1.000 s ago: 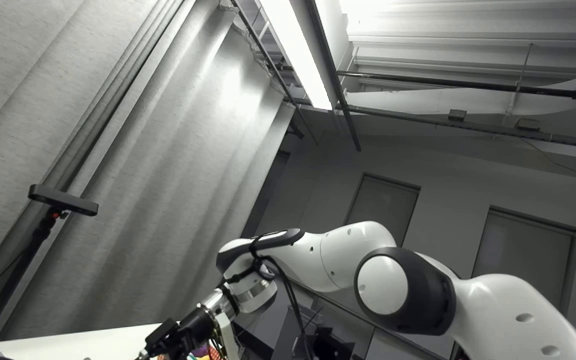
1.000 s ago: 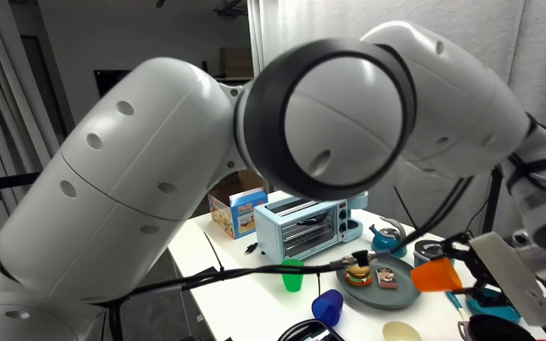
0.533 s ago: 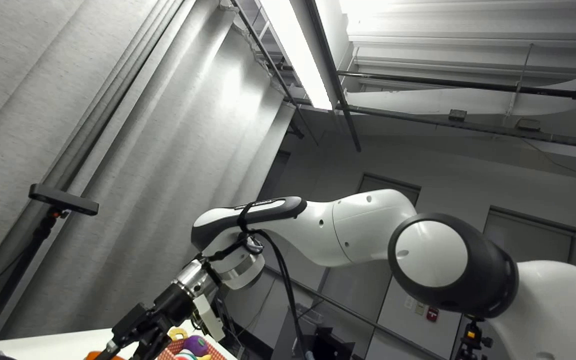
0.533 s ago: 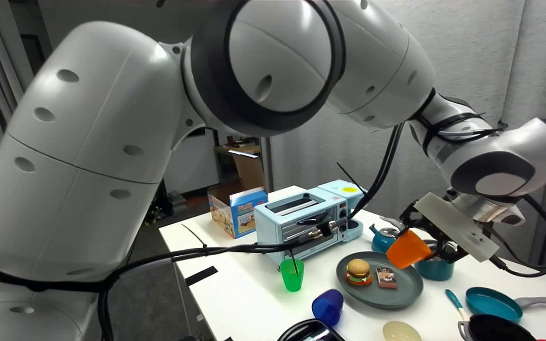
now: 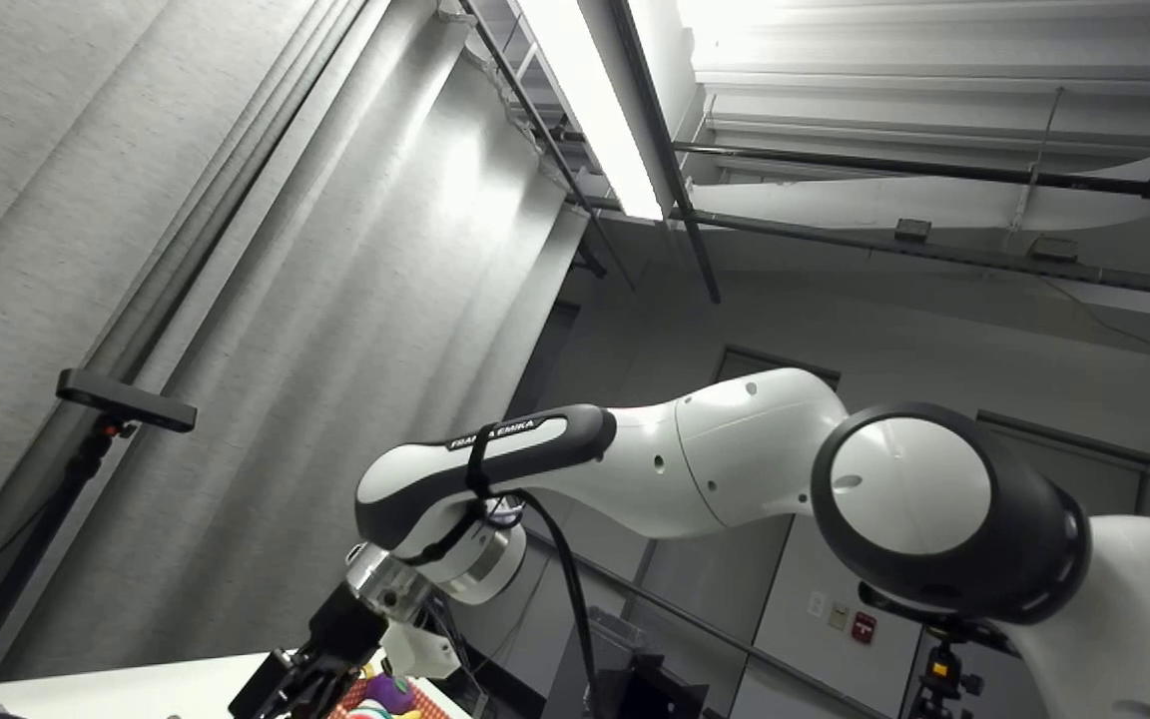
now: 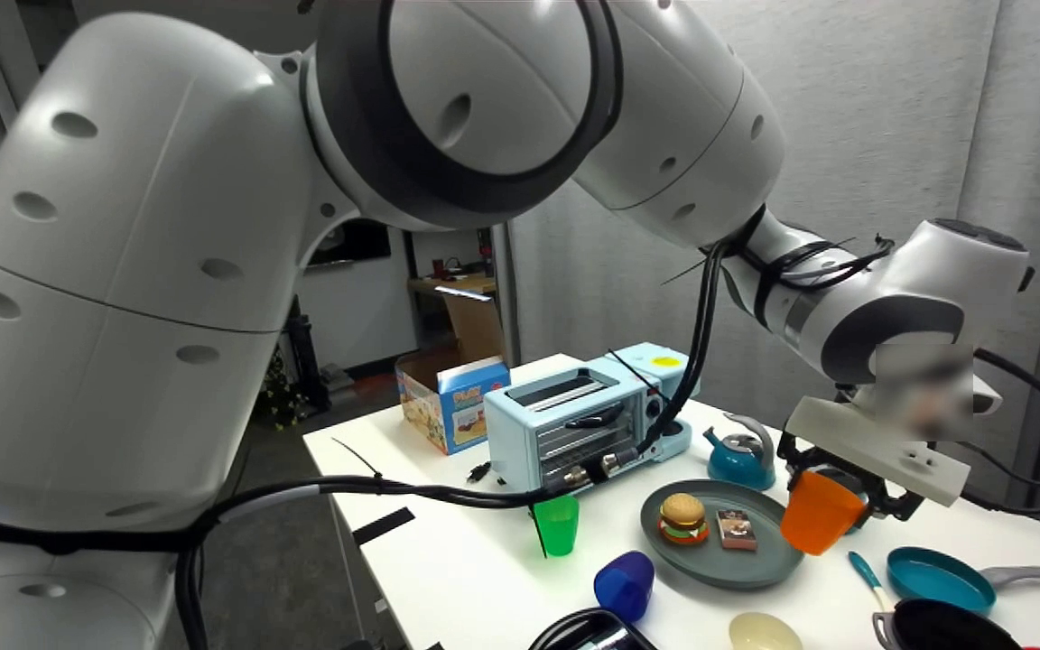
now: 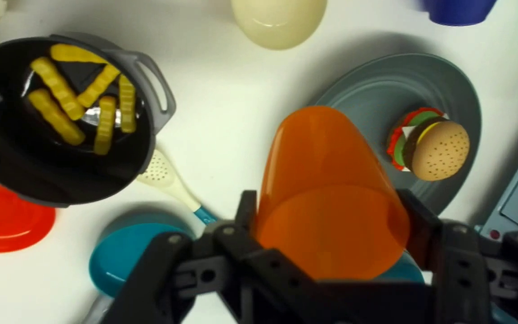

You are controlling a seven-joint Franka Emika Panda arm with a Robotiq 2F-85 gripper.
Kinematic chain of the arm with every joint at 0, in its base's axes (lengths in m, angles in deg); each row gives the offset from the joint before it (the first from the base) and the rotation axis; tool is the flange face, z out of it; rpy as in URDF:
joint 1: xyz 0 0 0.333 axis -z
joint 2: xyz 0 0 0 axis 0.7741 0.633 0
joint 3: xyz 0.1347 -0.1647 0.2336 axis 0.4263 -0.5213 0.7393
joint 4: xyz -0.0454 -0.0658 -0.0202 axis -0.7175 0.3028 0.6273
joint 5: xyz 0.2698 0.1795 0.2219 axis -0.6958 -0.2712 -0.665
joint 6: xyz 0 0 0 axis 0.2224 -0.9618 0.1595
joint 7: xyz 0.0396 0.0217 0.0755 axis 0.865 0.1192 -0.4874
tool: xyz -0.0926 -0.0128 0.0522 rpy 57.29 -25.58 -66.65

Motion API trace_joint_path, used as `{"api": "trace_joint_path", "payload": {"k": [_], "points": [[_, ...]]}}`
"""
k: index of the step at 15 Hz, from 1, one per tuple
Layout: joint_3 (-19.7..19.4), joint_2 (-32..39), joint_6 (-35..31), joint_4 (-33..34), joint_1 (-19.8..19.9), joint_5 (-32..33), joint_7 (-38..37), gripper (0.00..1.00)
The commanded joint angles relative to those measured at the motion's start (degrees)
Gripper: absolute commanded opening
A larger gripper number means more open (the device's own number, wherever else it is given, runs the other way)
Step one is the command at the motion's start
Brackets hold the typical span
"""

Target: Move the objects from the orange cup and put them in the pot

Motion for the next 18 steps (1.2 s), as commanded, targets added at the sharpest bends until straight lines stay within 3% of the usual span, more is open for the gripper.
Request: {"api": "trace_joint_path", "payload": {"k": [1, 8, 18], "points": [[0.99, -1.4, -8.41, -5.58, -0.01, 4.9, -1.47, 0.51], [2.7, 2.52, -19.18, -11.3, 0.0, 10.51, -3.45, 0.51], [2.97, 6.54, -27.78, -10.39, 0.14, 18.91, -9.45, 0.51]]}}
